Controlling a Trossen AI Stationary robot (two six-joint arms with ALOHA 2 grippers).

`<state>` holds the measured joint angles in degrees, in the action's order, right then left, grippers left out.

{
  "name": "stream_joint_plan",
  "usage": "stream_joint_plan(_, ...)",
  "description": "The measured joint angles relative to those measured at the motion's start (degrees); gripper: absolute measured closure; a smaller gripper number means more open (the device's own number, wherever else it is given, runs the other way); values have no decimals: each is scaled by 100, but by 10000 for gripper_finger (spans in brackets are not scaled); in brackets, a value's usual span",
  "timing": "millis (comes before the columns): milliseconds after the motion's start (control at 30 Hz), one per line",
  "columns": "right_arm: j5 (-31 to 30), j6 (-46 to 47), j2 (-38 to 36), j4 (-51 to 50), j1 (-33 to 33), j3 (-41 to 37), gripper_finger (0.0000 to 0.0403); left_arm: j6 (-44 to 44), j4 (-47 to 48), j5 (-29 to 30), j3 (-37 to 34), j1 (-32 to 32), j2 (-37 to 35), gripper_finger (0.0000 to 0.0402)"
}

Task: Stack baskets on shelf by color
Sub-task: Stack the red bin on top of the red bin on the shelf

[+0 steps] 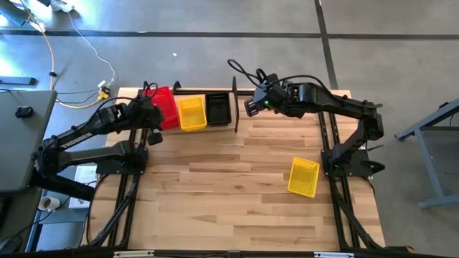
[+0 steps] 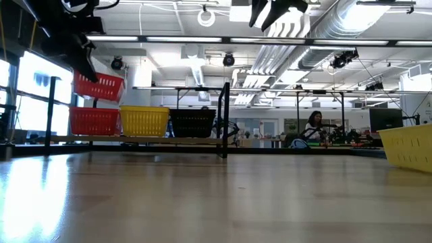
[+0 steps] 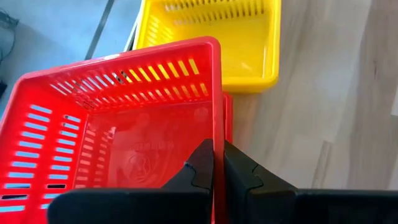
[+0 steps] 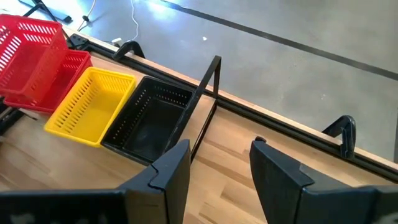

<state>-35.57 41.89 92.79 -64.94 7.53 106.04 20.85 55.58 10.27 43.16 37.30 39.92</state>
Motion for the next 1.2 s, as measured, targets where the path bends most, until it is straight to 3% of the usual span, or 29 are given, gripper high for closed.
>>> stream_joint_plan(567,0,-145,0,4,0,0,253,190,-137,-390,0,662,483,401)
stream_joint_plan(1200,0,-145,4,7,0,0,253,462,-329,-517,0,769,1143,401)
